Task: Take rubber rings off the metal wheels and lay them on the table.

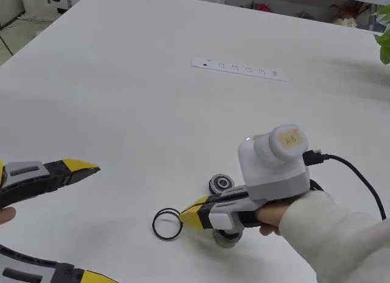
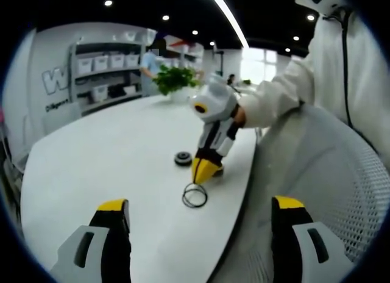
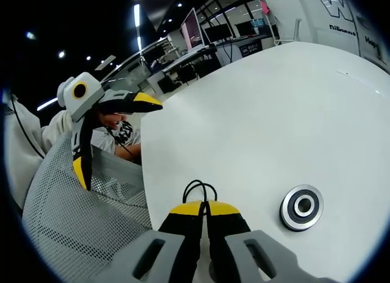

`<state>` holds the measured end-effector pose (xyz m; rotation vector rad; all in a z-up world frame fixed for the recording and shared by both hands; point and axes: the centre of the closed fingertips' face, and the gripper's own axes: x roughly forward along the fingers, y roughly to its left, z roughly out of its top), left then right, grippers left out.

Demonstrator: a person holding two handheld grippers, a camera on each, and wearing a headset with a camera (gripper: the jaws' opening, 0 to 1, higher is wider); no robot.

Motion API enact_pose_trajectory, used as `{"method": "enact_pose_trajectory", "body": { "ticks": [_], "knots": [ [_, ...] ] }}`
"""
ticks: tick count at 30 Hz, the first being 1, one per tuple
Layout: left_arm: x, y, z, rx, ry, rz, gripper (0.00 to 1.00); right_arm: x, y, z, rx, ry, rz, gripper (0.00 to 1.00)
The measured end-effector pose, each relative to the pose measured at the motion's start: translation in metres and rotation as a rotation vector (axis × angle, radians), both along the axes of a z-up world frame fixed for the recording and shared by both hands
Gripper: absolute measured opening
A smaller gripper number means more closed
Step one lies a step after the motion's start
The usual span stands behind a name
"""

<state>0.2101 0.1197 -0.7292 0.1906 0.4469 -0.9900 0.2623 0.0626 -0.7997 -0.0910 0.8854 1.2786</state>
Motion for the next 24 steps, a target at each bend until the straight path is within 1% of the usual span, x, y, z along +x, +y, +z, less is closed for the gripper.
{"method": "enact_pose_trajectory", "body": {
  "ticks": [14, 20, 24],
  "knots": [
    [-0.0006, 0.0020, -0.0017, 0.007, 0.003, 0.004, 0.98, 0.0011, 0.0003, -0.0057, -0.015, -0.002, -0.001, 0.01],
    [-0.0020, 0.0012, -0.0028, 0.007, 0.008, 0.001, 0.97, -0.0006, 0.0002, -0.0082, -0.029, -0.018, 0.013, 0.03],
    [-0.0017, 0.0018, -0.0033, 0.010, 0.008, 0.002, 0.97, -0.0003, 0.0007, -0.0089, -0.027, -0.017, 0.014, 0.05]
  ]
}}
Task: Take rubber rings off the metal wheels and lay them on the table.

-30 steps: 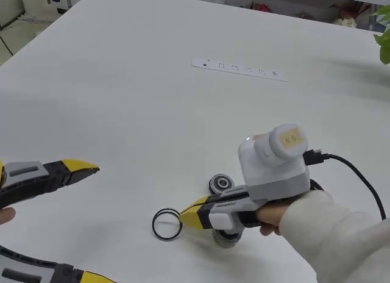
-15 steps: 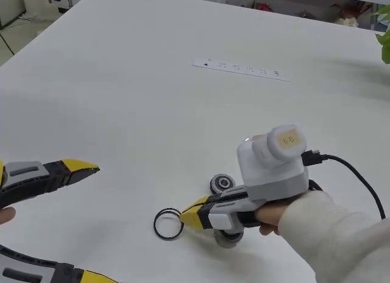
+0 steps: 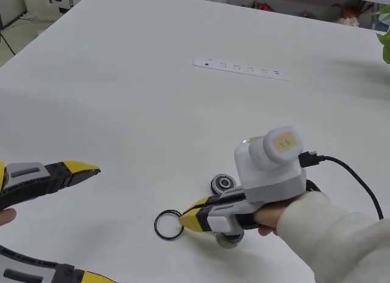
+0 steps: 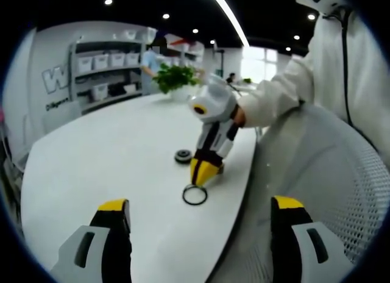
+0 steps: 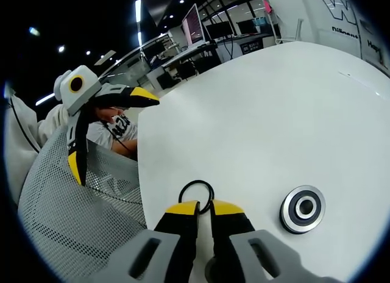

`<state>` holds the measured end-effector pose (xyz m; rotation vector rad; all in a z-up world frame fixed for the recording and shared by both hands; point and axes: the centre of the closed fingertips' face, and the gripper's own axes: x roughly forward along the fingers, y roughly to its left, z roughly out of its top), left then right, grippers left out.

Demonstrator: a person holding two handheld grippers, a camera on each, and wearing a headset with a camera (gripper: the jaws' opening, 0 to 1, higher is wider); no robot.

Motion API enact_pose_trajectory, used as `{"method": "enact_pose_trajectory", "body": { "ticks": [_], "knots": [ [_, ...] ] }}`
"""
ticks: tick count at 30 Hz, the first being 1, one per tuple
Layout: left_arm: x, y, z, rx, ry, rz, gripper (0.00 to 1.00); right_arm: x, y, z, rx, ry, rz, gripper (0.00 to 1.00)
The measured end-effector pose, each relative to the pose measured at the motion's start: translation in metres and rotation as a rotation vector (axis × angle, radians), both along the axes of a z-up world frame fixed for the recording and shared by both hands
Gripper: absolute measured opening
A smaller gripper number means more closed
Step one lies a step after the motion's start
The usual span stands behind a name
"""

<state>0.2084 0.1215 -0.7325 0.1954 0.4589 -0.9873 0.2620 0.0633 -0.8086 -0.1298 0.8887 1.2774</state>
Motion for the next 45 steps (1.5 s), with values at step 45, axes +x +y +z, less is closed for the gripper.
{"method": "enact_pose_trajectory", "body": {
  "ticks": [45],
  "knots": [
    [-0.002, 0.001, -0.002, 0.011, 0.001, 0.006, 0.96, -0.016, -0.001, -0.001, -0.022, -0.025, 0.082, 0.09]
  ]
}}
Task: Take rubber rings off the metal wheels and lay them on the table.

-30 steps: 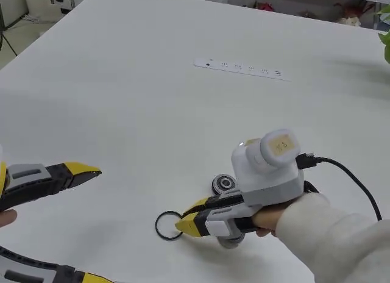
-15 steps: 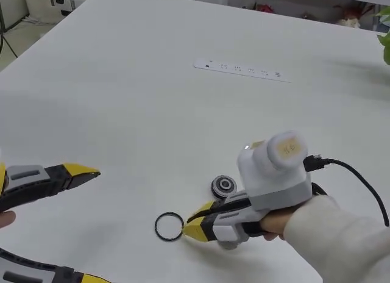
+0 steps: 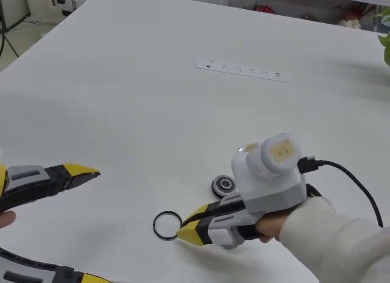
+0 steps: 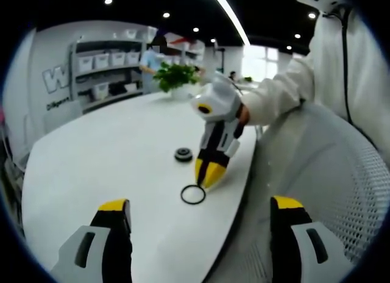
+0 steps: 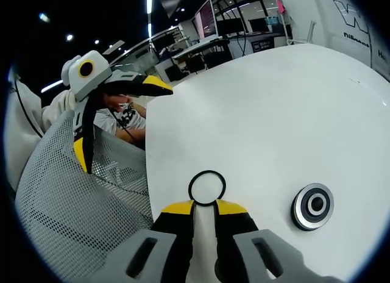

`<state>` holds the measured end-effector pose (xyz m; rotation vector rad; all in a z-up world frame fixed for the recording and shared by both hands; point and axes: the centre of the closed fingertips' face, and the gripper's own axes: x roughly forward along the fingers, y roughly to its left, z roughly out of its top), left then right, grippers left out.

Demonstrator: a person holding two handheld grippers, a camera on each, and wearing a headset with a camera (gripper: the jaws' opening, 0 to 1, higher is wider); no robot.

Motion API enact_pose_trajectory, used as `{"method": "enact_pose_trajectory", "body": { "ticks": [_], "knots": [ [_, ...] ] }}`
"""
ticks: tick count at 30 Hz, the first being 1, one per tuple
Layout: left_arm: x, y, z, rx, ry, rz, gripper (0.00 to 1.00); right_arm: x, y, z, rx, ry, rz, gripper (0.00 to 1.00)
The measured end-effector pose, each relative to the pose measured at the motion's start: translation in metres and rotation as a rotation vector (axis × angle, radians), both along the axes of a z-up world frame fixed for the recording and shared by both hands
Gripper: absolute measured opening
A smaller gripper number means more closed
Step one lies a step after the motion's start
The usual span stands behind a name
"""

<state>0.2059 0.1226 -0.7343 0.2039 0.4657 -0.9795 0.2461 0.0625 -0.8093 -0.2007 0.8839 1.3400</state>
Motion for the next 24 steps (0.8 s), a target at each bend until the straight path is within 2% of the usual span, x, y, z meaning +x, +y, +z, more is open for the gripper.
{"method": "enact_pose_trajectory", "body": {
  "ticks": [11, 19, 24],
  "knots": [
    [0.000, 0.000, 0.001, 0.001, -0.001, -0.001, 0.96, 0.002, 0.000, 0.002, 0.011, 0.000, -0.006, 0.09],
    [0.003, 0.001, 0.003, 0.008, -0.005, 0.001, 0.96, 0.019, -0.008, 0.015, 0.037, -0.033, -0.050, 0.09],
    [0.005, -0.001, 0.008, 0.010, -0.015, -0.005, 0.96, 0.030, -0.013, 0.028, 0.077, -0.046, -0.090, 0.10]
  ]
}}
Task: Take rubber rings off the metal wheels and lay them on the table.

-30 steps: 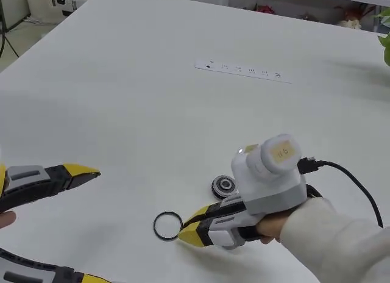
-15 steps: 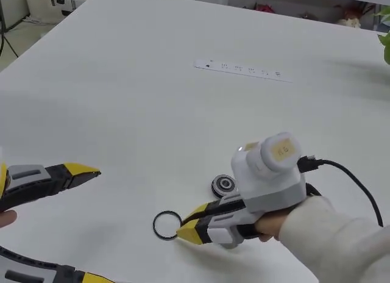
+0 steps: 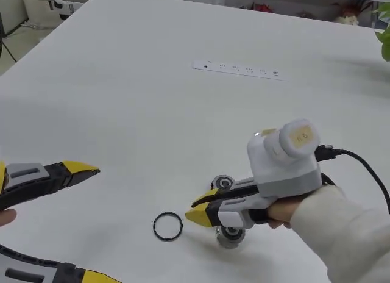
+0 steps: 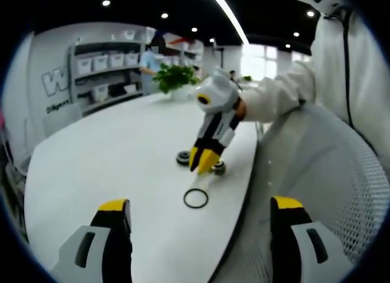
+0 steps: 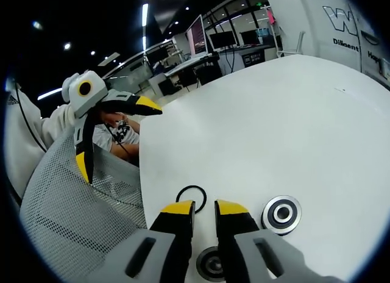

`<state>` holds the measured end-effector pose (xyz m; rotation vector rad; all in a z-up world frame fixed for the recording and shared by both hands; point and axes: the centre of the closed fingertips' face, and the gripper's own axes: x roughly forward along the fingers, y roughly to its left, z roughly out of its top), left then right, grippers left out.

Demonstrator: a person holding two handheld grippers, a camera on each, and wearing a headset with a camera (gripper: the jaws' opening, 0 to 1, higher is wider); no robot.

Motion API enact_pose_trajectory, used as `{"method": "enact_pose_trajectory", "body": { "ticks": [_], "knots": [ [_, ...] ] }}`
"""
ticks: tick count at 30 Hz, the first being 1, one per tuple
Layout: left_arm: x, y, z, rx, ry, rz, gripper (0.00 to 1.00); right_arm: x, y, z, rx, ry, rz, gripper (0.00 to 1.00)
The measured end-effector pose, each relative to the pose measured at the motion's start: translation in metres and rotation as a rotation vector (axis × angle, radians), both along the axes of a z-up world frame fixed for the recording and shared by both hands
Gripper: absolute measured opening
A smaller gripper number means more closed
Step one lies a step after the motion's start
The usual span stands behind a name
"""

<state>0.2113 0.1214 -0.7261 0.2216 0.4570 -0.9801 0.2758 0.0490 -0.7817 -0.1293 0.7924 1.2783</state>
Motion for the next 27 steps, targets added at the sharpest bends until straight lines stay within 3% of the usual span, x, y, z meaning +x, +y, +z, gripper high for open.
{"method": "enact_pose_trajectory", "body": {
  "ticks": [13, 21, 27],
  "knots": [
    [0.009, 0.001, 0.013, 0.016, -0.024, 0.003, 0.96, 0.034, -0.020, 0.027, 0.065, -0.076, -0.098, 0.15],
    [0.016, -0.001, 0.024, 0.030, -0.045, -0.014, 0.96, 0.053, -0.035, 0.033, 0.078, -0.128, -0.141, 0.20],
    [0.025, -0.005, 0.032, 0.025, -0.067, -0.018, 0.96, 0.057, -0.044, 0.030, 0.065, -0.154, -0.142, 0.22]
  ]
}}
